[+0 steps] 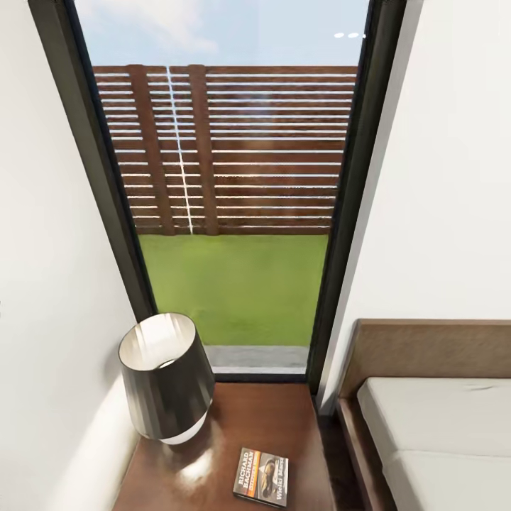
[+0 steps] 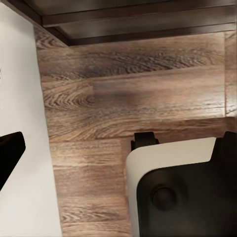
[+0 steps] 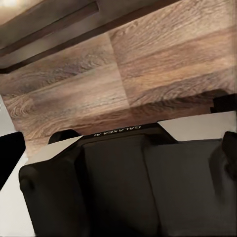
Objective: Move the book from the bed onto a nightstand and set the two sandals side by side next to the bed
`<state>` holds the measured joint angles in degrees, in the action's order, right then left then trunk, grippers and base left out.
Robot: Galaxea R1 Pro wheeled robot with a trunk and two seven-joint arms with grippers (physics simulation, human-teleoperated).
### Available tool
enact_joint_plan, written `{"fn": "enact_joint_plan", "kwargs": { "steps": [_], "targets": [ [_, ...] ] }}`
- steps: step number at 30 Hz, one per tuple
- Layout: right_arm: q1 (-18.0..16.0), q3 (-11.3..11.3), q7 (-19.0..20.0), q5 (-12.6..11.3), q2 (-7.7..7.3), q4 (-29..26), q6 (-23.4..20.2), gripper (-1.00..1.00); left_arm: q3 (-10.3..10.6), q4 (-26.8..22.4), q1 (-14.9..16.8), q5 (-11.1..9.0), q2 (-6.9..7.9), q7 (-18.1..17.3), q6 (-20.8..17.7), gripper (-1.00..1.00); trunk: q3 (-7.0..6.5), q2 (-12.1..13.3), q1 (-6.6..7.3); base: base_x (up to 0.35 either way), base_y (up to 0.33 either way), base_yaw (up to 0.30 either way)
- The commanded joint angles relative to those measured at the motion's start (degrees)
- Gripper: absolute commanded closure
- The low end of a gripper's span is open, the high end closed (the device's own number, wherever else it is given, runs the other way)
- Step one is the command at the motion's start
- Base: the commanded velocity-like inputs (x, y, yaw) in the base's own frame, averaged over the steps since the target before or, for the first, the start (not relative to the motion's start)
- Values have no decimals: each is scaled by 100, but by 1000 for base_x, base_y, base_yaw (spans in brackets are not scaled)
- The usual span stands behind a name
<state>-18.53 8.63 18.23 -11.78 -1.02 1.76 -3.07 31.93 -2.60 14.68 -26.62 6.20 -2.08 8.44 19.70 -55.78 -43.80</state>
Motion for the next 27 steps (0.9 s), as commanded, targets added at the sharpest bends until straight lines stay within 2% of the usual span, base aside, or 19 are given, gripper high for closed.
{"fn": "enact_joint_plan", "kwargs": {
  "steps": [1,12,18,27],
  "targets": [
    [62,41,26,-30,-1,17,-21,-100,43,5,1,-60,-2,-21,17,-100,-12,37,22,0,0,0],
    [906,42,24,-34,-9,27,-26,-100,40,5,-29,-71,-19,-15,17,-100,-210,479,264,0,0,0],
    [1070,42,23,-36,-5,7,-27,-100,31,5,-34,-77,-21,34,17,-100,-318,719,396,0,0,0],
    [1139,40,23,-32,-5,-36,-24,-100,25,2,-72,-88,-29,699,18,-100,-479,1080,593,0,0,0]
  ]
}}
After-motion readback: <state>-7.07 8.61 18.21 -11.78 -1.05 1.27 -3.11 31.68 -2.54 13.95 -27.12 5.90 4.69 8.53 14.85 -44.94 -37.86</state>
